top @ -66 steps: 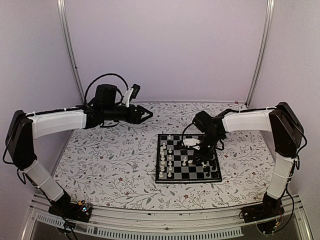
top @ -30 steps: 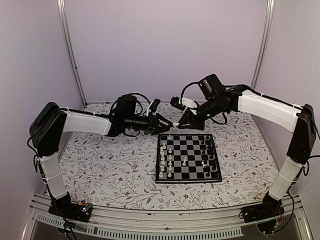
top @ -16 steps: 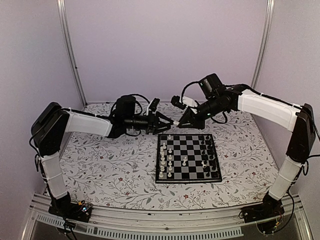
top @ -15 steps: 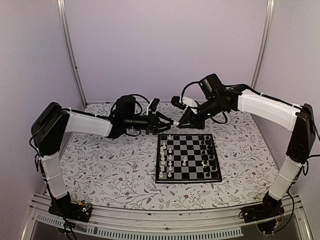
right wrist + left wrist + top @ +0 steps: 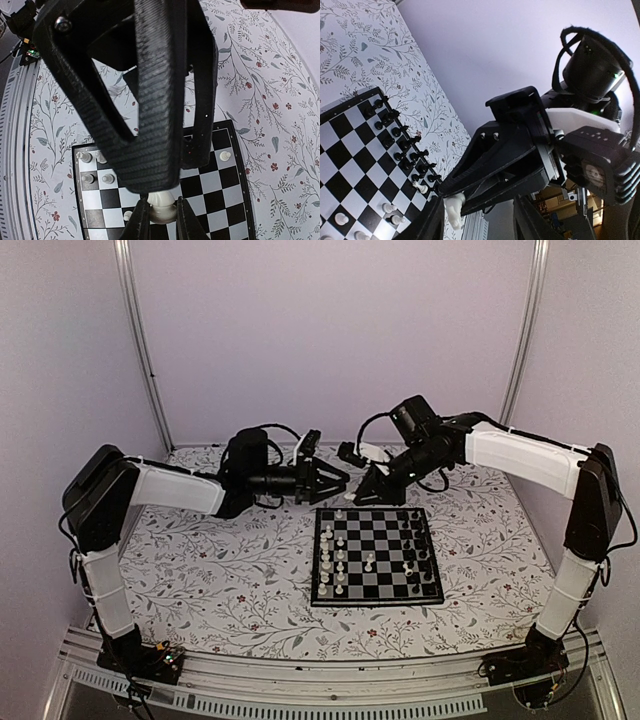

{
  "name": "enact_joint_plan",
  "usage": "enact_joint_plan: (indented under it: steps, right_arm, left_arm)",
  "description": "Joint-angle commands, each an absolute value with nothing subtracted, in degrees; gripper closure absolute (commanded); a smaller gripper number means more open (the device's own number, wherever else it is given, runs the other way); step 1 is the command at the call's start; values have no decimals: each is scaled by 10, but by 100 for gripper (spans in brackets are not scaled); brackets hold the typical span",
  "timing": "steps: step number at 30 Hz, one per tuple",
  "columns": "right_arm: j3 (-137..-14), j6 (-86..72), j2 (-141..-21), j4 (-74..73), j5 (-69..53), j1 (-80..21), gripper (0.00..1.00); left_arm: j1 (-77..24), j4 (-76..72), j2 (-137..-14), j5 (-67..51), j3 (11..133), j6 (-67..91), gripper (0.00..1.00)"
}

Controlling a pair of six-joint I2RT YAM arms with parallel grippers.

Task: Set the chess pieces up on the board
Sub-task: Place the chess piece on the chessboard.

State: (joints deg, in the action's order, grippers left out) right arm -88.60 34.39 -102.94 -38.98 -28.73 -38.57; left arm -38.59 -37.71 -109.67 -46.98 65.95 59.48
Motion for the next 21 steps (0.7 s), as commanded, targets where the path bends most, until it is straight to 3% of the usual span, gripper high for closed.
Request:
enact_joint_plan:
  steps: [1, 7, 21]
  right_arm:
    - [-909, 338, -1034, -384, -279, -386, 91]
    - [-913, 334, -1032, -382, -274, -386, 91]
    - [-916, 330, -1043, -379, -262, -386, 91]
  left_arm:
    - [-396, -376, -1098, -477, 658, 591, 52]
    - [-397, -329, -1095, -467, 664, 565, 49]
    - [-402, -343, -1110, -500, 675, 582, 83]
